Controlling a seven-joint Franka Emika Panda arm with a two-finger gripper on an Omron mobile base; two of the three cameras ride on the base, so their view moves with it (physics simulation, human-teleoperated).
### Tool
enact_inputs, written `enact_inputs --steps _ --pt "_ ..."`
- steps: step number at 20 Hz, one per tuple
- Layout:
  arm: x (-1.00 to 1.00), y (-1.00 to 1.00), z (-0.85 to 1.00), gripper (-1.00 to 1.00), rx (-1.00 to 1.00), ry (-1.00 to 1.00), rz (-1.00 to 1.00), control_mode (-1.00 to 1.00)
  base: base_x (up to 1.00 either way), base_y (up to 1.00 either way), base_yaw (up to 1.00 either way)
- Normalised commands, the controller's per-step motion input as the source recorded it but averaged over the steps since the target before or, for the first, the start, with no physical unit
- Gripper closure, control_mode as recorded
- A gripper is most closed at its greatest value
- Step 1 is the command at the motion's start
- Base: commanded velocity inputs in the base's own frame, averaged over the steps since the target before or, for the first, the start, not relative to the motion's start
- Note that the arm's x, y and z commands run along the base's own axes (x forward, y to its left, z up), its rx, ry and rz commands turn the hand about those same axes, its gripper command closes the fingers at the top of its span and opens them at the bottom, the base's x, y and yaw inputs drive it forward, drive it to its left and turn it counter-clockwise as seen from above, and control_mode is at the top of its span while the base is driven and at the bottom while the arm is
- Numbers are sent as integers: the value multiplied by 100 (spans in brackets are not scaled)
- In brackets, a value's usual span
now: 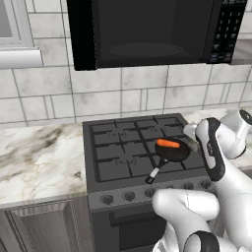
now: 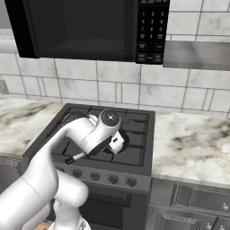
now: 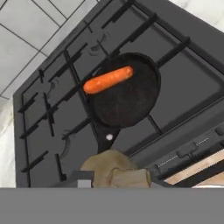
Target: Put the carrot and garlic in the pan. Then turn on the front right burner and set the heat to medium.
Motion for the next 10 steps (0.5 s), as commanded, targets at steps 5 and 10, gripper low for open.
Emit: enact_inputs --steps 5,10 --pt "55 0 -34 100 0 8 1 -100 0 0 0" --pt "63 0 -39 100 0 7 1 -100 0 0 0"
